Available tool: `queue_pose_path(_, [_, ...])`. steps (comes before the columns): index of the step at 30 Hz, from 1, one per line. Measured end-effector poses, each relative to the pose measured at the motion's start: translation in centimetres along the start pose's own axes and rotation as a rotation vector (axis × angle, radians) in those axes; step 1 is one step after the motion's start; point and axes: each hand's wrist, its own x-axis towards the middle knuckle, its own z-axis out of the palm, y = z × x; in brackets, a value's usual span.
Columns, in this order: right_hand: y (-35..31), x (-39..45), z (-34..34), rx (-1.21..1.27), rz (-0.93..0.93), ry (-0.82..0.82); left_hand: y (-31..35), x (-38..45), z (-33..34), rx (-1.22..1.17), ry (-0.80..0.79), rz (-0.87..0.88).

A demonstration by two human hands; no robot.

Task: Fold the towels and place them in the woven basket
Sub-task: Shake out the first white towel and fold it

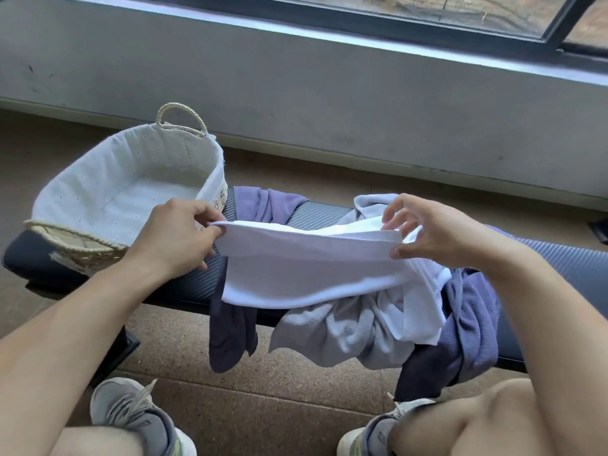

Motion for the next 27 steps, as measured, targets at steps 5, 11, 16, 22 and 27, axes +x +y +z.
queue_pose_path(5, [-0.07,-0.26,-0.2,-0.04,-0.008,-0.021,-0.04,-0.01,0.06,-0.025,-0.016,-0.057])
queue_pose_path(11, [-0.06,-0.33,-0.32,-0.059,0.023,-0.005,0.01,-0.22,0.13,-0.019,-0.029,-0.061])
queue_pose_path(16, [0.01,-0.35,-0.65,-0.02,0.084,0.022,0.01,-0.44,0.16,-0.028,-0.05,-0.081])
queue_pose_path(22, [0.29,-0.35,-0.79,0.0,0.134,0.05,-0.39,-0.47,0.14,-0.042,-0.085,-0.087])
queue_pose_path(27, [0.34,-0.35,-0.4,0.035,0.109,0.039,-0.79,-0.35,0.07,-0.03,-0.111,-0.08])
